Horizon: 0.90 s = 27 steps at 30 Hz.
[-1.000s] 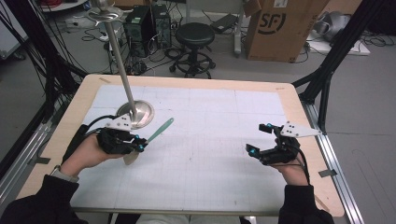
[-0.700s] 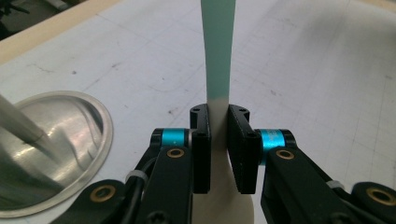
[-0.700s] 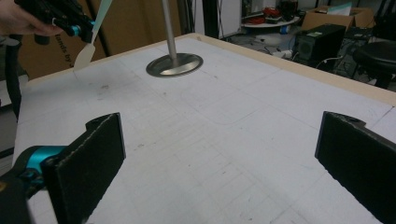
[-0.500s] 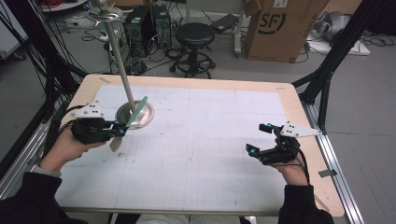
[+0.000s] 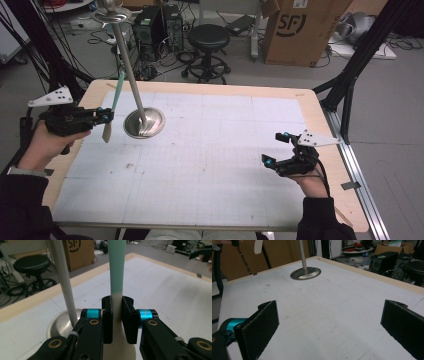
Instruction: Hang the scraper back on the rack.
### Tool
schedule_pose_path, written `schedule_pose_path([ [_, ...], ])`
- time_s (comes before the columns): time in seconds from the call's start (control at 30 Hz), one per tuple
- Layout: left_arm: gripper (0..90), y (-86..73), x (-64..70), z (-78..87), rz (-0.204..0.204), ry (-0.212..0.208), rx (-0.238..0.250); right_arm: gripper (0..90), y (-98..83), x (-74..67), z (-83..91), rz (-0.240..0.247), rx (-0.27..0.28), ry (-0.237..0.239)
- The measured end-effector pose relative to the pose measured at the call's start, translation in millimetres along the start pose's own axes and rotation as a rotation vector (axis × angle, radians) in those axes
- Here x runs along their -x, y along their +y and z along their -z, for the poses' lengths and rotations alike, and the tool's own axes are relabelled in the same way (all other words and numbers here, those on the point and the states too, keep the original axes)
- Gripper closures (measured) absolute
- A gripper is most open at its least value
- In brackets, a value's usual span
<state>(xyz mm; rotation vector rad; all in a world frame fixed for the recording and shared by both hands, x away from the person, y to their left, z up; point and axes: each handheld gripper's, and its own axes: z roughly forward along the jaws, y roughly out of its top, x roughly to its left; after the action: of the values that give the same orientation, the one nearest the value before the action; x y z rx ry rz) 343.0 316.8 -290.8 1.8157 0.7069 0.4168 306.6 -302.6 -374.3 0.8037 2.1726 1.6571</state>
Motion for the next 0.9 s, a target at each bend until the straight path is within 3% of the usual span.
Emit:
schedule_pose_path([
  [0.4,80.2,21.7,-22.6,21.8,0.028,0.075,0.08,0.7,0.0,0.7,1.1,-0.001,0.004,-0.003],
  [0.5,80.1,27.6,-29.2,25.2,0.042,0.078,0.114,0.7,-0.4,0.7,-0.2,-0.005,-0.006,-0.001],
  [0.7,80.2,41.5,-37.7,26.0,0.043,0.098,0.117,0.7,-0.4,0.9,-0.5,-0.004,-0.003,-0.002],
  [0.9,80.2,47.8,-41.9,26.6,0.052,0.107,0.157,0.7,-0.1,0.3,-0.4,-0.002,-0.002,0.0],
])
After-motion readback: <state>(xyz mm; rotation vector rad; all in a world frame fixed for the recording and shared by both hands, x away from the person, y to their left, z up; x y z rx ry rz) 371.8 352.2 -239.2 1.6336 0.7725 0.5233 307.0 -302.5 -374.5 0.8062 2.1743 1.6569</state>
